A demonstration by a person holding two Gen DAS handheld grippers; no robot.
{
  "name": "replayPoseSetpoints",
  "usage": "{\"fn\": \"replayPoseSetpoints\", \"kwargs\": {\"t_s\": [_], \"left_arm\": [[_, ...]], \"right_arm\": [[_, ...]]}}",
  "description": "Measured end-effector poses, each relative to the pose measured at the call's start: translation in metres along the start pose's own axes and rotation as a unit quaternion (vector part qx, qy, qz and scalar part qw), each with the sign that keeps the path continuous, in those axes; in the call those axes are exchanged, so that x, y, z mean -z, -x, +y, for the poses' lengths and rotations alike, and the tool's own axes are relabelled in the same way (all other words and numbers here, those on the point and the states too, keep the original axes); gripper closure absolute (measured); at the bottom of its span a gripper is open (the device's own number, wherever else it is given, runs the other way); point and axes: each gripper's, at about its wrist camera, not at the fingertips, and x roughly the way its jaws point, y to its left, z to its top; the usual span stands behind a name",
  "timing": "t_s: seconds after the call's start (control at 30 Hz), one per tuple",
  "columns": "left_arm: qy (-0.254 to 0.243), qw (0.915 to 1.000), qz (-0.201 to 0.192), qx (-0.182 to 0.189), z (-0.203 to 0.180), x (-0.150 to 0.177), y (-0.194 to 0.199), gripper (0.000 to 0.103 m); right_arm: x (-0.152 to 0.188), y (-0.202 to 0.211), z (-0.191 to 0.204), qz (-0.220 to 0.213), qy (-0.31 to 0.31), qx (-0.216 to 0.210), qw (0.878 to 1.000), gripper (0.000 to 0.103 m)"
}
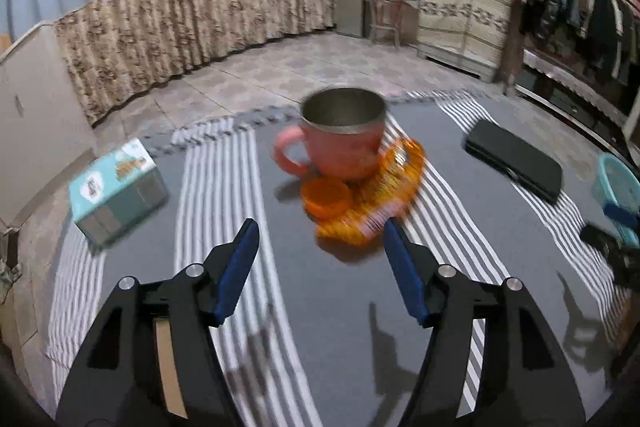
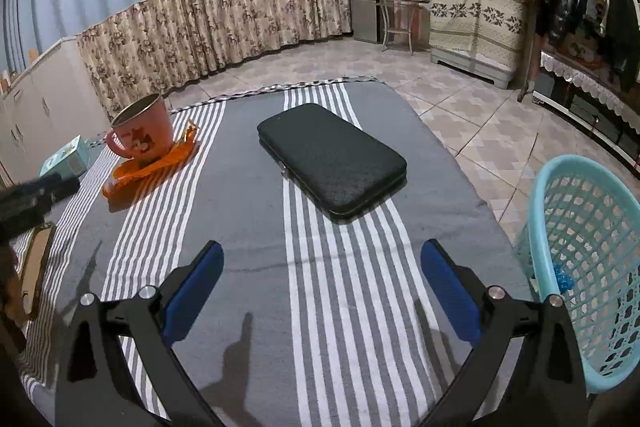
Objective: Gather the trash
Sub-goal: 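Grasp the orange round lid with the left tool and lift it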
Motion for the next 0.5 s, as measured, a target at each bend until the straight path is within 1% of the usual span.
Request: {"fn": "replayPoseSetpoints", "kwargs": {"t_s": [0.07, 0.17, 0.33, 0.43, 0.5], "left_arm": [[0.020, 0.9997, 0.004, 0.010, 0.007, -0.013, -0.015, 0.040], [0.035, 0.9992, 0.021, -0.002, 0.007, -0.021, -0.040, 0.040], [0.026, 0.9985, 0.045, -0.014, -0.002, -0.019, -0.072, 0.040], [0.018, 0.9983, 0.053, -0.011, -0.006, -0.016, -0.081, 0.040], [0.018, 0.9980, 0.060, -0.003, -0.007, -0.014, -0.085, 0.043]], "right_arm": [[0.000, -0.002, -0.001, 0.004, -0.004, -0.001, 1.000, 0.006], [0.000, -0.005, -0.002, 0.009, -0.009, -0.002, 1.000, 0.006], [-0.001, -0.005, -0.003, 0.010, -0.014, 0.003, 1.000, 0.006], [-0.003, -0.005, -0.004, 0.009, -0.017, 0.006, 1.000, 0.006], [-0.004, -0.006, -0.004, 0.008, -0.018, 0.008, 1.000, 0.006]]}}
